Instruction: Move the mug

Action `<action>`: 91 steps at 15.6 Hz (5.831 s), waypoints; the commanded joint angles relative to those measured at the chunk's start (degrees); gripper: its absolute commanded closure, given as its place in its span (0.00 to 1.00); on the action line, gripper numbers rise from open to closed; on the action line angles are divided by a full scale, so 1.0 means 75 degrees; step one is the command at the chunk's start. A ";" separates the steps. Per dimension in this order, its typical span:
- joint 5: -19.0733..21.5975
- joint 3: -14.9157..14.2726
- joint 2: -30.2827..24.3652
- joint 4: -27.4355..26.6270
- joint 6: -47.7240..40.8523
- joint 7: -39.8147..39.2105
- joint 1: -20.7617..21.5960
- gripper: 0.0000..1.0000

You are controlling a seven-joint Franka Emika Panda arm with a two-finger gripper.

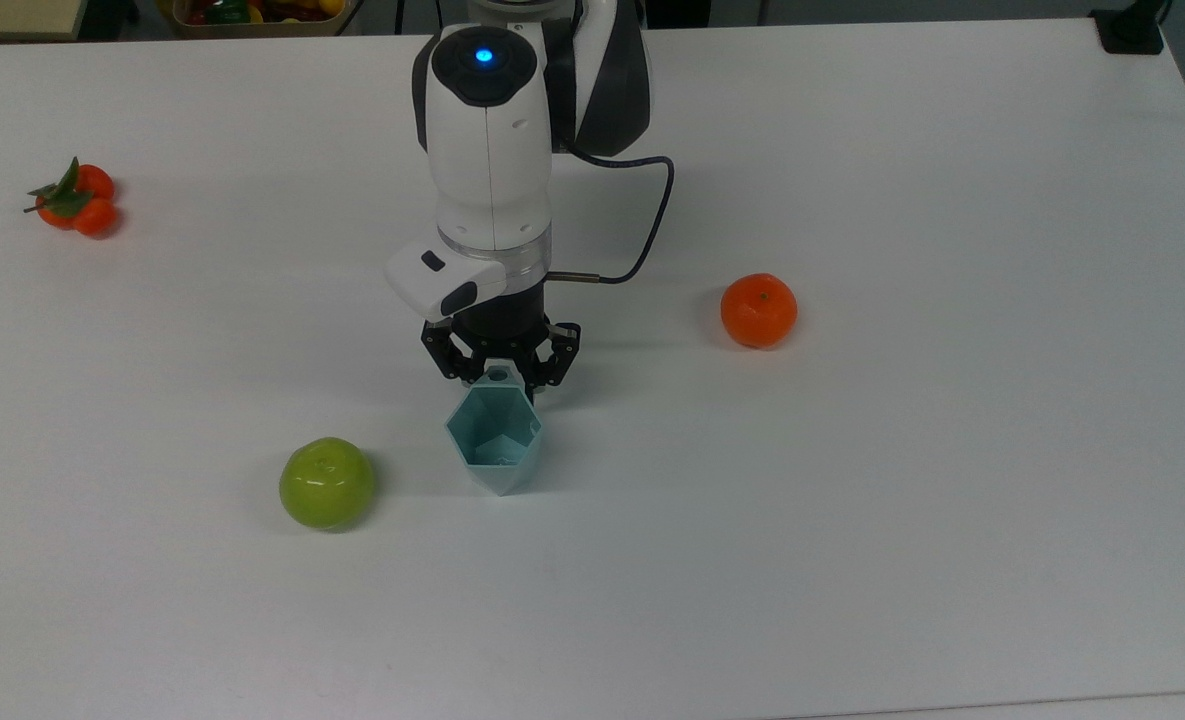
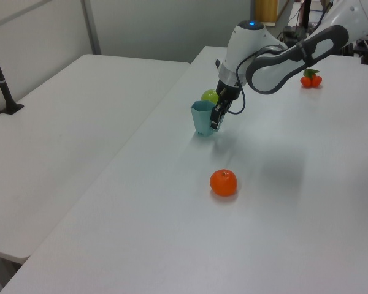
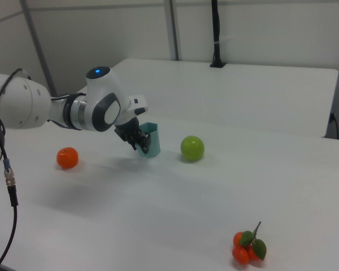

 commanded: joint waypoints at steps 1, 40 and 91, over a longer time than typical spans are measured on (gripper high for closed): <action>-0.0297 -0.0035 -0.0042 -0.0157 0.0216 0.0194 0.0045 0.58; 0.0089 -0.0024 -0.3380 -0.0859 -0.3051 -0.0319 -0.0435 0.95; 0.0652 -0.0656 -0.5339 -0.4262 -0.3766 -0.3110 -0.0845 0.00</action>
